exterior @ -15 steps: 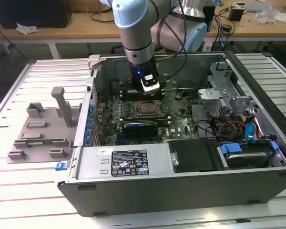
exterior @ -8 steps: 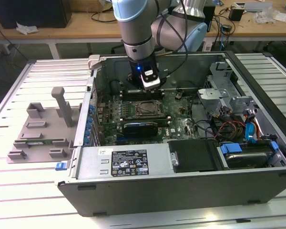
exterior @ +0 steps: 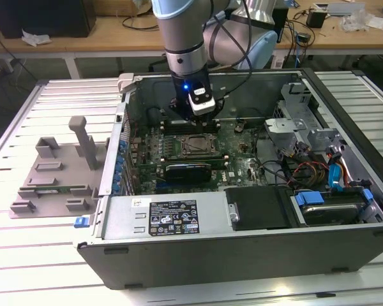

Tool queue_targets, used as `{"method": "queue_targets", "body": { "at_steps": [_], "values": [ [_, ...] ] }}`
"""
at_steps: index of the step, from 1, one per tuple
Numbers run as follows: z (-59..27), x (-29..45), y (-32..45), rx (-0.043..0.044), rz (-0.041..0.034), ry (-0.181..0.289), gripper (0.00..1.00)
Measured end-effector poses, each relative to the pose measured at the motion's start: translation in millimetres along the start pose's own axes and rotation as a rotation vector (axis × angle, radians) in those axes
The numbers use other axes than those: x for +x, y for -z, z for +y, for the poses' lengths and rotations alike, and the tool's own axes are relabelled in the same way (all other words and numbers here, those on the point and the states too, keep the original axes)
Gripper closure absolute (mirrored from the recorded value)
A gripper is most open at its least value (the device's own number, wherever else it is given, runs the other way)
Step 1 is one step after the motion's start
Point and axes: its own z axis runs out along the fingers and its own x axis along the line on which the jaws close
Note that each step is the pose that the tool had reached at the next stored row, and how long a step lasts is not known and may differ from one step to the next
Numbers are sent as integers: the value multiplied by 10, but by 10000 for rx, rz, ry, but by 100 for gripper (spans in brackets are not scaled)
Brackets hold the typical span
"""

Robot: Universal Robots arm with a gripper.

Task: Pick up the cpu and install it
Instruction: 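Install the first cpu locking lever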

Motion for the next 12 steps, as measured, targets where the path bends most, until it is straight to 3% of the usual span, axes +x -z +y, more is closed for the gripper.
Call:
{"method": "queue_targets", "body": {
  "at_steps": [2, 4, 9, 12],
  "values": [
    [2, -7, 40, 4, -3, 0, 89],
    [9, -30, 172, 13, -6, -5, 89],
    [10, -33, 189, 13, -6, -6, 89],
    [9, -34, 190, -19, 39, 247, 89]
  ]
}}
